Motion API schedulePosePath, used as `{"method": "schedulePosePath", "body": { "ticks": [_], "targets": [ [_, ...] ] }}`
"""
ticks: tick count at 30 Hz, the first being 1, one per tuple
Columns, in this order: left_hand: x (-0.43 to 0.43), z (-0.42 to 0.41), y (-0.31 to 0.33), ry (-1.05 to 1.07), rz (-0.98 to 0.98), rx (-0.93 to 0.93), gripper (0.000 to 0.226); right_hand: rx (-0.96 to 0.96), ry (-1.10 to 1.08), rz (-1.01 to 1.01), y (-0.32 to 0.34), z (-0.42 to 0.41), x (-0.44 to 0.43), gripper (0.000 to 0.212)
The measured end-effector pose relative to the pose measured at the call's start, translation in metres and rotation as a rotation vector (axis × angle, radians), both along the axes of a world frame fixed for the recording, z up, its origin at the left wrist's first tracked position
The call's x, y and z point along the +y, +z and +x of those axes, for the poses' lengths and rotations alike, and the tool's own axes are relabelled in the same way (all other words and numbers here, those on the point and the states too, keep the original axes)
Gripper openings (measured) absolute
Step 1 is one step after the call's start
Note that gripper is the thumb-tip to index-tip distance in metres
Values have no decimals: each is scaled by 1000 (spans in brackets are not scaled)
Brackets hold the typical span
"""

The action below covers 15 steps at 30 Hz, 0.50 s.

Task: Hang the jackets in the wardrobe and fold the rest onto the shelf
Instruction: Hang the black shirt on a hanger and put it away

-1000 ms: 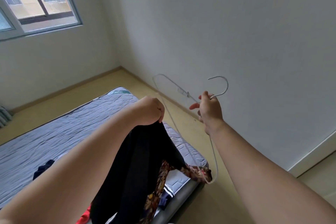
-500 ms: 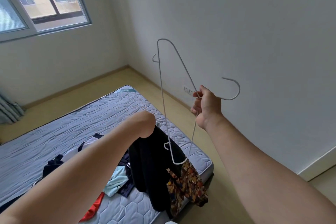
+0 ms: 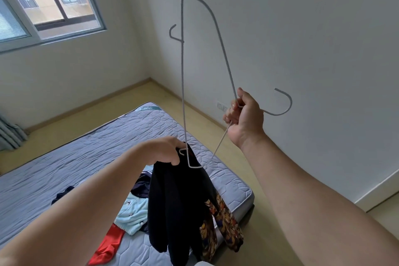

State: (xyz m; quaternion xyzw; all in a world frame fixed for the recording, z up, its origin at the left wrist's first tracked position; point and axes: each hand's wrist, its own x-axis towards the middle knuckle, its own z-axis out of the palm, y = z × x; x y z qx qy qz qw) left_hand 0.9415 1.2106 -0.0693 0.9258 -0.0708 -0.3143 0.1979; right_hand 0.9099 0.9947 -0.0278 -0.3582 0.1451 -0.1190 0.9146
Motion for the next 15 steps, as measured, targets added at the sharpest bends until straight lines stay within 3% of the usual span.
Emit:
{"method": "schedulePosePath", "body": {
  "ticks": [4,9,15],
  "targets": [
    [7,-5,-3,86,-152,74,79,-32,1,8,5,0,3,43],
    [13,-9,3,253,-491,214,70,-61,-9,4,7,-2,6,40],
    [23,-4,12,347,-704,270,65,-135,5,-17,17,-2,8,37]
  ]
}}
